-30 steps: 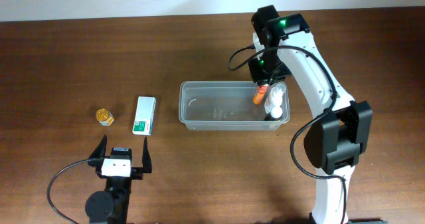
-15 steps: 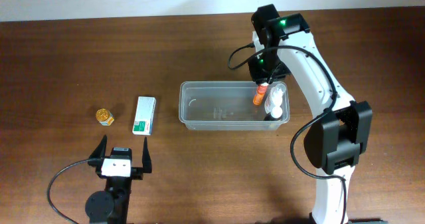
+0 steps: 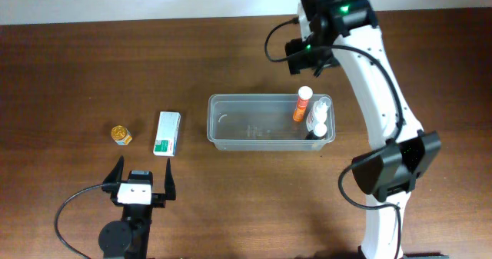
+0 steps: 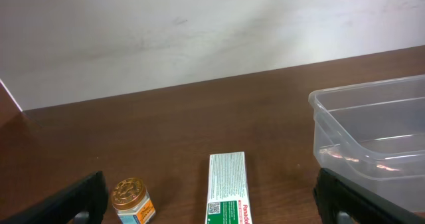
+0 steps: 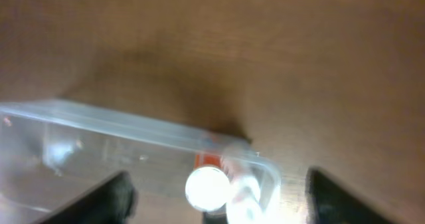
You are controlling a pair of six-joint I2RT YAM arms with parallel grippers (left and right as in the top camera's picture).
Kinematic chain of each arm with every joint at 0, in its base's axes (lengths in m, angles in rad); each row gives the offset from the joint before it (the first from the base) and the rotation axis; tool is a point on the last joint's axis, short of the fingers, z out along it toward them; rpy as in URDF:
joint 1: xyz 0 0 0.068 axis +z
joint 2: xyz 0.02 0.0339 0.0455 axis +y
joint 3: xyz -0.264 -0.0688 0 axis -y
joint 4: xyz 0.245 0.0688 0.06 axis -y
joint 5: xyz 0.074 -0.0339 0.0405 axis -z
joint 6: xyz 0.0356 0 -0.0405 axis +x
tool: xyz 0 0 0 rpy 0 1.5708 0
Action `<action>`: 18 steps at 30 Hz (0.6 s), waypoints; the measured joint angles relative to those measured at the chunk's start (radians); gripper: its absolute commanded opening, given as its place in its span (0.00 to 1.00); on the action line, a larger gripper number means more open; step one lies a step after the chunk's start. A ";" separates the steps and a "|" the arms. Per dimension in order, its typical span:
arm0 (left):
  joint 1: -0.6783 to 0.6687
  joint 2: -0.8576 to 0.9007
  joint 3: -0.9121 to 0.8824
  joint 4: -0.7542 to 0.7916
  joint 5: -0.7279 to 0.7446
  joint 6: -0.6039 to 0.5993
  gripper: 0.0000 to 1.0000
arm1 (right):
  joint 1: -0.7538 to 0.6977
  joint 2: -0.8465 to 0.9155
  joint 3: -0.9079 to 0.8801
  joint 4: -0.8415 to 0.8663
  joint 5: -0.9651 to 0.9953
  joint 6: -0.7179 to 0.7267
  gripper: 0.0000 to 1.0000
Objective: Pack container
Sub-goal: 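Open the right gripper and retract it to the right side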
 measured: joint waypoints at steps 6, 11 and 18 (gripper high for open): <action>0.000 0.000 0.000 0.000 0.000 0.000 0.99 | -0.064 -0.009 0.165 -0.143 0.081 0.007 0.98; 0.000 0.000 0.000 0.000 0.000 0.000 0.99 | -0.238 -0.013 0.181 -0.207 0.100 0.035 0.98; 0.000 0.000 0.000 0.000 0.000 0.000 0.99 | -0.491 -0.013 0.142 -0.208 0.047 0.053 0.98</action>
